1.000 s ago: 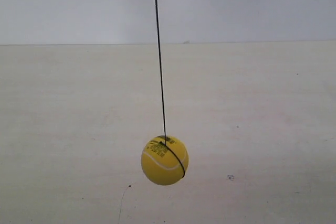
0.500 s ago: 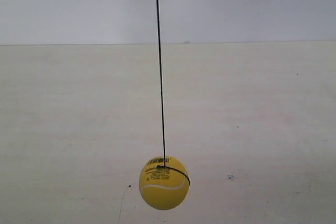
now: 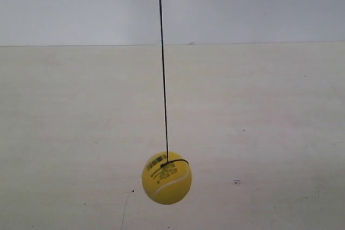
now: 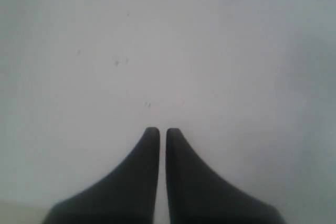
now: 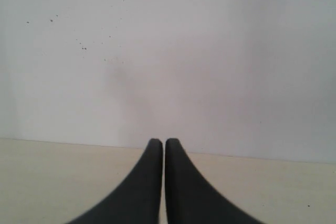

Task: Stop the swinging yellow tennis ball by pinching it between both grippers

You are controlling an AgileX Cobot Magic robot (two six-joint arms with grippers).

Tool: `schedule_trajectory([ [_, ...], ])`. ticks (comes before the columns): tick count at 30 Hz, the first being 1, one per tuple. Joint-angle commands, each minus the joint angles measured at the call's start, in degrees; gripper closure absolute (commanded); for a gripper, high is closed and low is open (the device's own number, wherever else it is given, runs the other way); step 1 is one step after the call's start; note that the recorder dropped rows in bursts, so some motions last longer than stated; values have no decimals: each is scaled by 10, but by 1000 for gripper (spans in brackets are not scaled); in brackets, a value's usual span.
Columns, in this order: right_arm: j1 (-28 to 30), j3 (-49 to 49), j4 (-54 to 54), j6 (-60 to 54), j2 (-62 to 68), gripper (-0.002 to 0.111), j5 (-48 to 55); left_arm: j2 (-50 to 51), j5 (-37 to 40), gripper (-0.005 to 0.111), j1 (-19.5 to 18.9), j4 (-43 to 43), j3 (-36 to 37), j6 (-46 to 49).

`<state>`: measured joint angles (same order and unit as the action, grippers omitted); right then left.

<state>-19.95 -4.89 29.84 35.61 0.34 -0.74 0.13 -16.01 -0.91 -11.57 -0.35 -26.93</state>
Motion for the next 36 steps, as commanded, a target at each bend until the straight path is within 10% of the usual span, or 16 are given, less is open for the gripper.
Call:
schedule_trajectory([
  [1, 0, 2, 2, -1, -3, 108, -8, -1, 122, 102, -2, 2, 4, -5],
  [14, 0, 2, 2, 0, -3, 108, -8, -1, 340, 102, -2, 2, 4, -5],
  [36, 0, 2, 2, -1, -3, 108, -8, -1, 337, 102, -2, 2, 4, 44],
])
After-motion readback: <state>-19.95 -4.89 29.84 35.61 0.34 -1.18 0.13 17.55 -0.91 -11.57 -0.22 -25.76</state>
